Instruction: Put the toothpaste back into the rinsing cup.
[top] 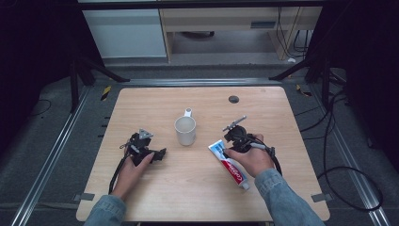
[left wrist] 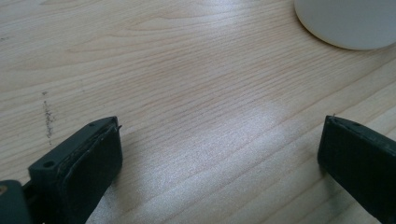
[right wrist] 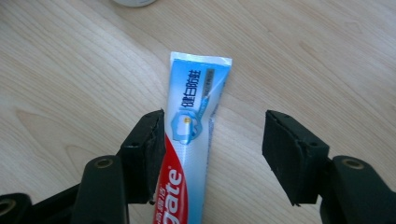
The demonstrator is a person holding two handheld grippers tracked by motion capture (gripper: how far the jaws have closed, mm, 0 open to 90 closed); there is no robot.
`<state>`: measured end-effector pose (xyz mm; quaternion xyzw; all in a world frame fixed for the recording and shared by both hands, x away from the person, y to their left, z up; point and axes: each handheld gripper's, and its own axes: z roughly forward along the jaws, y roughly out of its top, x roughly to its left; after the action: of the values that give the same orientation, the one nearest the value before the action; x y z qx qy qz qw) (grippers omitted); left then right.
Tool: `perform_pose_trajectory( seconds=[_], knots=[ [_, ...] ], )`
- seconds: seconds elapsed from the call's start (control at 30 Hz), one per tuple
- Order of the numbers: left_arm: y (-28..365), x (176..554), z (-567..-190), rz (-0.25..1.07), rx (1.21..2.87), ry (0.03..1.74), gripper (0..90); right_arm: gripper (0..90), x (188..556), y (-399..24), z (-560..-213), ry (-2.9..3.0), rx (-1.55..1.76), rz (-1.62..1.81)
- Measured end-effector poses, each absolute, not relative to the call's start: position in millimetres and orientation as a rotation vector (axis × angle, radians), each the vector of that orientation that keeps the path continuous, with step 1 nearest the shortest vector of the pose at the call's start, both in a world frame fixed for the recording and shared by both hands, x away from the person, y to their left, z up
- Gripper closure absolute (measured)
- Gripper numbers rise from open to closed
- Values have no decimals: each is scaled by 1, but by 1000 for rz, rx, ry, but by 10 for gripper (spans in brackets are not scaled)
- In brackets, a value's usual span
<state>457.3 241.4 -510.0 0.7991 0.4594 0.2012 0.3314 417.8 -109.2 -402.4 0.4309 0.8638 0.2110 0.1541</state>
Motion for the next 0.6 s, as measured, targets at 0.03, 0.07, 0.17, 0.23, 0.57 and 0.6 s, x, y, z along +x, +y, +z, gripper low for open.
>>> perform_pose_trajectory(
  seconds=[0.03, 0.07, 0.17, 0.23, 0.57, 0.6],
  knots=[
    [241, 457, -510, 526, 2089, 1200, 0, 397, 418, -107, -403, 2483, 1228, 602],
    [241, 457, -510, 526, 2089, 1200, 0, 398, 419, -106, -403, 2488, 1225, 597],
    [241, 457, -510, 526, 2089, 1200, 0, 421, 421, -103, -402, 2496, 1227, 605],
    [241, 457, -510, 526, 2089, 1200, 0, 433, 423, -102, -403, 2506, 1227, 597],
    [241, 458, -510, 525, 2091, 1199, 0, 458, 428, -90, -413, 2555, 1232, 585],
    [242, 458, -510, 526, 2094, 1198, 0, 456, 429, -89, -414, 2558, 1229, 585]
  ],
)
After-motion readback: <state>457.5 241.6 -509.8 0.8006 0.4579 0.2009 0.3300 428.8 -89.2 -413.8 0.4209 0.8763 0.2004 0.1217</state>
